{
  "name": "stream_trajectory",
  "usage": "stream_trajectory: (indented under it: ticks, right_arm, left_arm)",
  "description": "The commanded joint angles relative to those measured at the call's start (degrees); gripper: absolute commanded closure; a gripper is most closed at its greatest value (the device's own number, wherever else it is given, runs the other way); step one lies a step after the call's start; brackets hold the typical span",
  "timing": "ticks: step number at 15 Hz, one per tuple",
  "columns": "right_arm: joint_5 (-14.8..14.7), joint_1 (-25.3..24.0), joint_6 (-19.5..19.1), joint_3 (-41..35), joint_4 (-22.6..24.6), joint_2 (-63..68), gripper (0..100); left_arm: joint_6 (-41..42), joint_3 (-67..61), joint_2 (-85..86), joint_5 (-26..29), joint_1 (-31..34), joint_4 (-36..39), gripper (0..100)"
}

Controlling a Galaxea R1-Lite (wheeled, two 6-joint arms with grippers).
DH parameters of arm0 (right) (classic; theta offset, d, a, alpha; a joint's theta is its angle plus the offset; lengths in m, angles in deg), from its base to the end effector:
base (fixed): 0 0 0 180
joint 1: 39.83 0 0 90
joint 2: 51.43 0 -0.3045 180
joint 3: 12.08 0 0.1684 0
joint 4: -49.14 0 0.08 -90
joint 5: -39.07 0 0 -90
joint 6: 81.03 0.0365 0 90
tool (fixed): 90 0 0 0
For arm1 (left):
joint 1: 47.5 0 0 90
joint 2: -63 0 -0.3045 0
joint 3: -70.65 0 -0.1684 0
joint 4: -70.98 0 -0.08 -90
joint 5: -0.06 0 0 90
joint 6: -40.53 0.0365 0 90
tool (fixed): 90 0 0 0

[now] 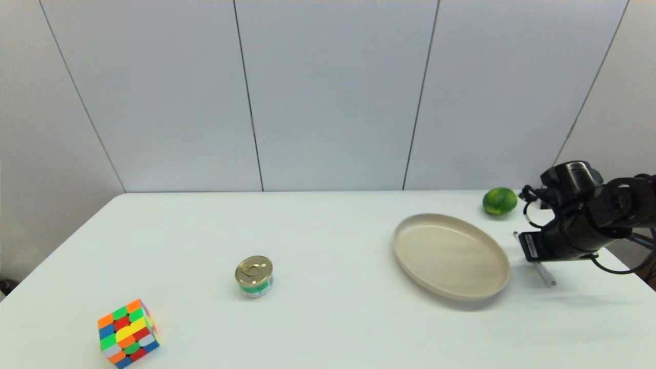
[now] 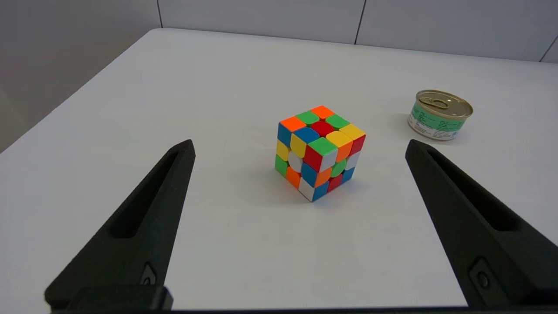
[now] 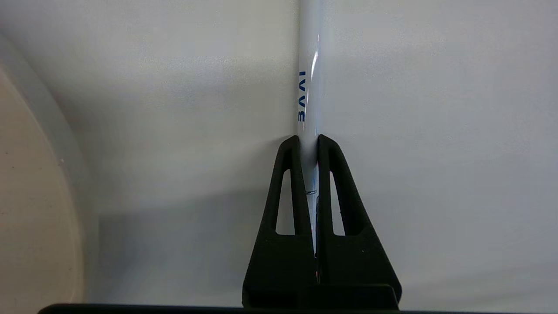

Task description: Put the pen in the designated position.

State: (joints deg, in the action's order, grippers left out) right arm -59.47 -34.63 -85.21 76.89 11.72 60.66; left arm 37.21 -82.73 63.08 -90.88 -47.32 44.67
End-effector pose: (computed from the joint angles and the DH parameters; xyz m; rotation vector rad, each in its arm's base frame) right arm 0.3246 -0.0350 0.1149 -0.0966 1.0661 -0.1784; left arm -0.0376 0.0005 0.0760 -0.0580 -0.0074 0.0193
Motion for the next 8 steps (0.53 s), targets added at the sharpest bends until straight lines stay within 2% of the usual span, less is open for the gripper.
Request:
stream_trajectory:
  ticks: [1,3,4,8]
  right_arm:
    - [-0.2,0.0,0.0,0.6,0.1,0.1,100]
    - [-0.3,0.0,0.0,0.9,0.8,0.1,100]
    - [-0.8,0.0,0.0,0.9,1.0,0.1,0]
    - [-1.6,0.1,0.0,1.7,0.8,0.5,0]
  left_arm:
    - [0.0,0.0,0.0,0.0,0.0,0.0,0]
    - [0.0,0.0,0.0,0.0,0.0,0.0,0]
    - [0.0,0.0,0.0,0.0,0.0,0.0,0]
    - [-0.1,0.0,0.0,0.0,0.1,0.0,0]
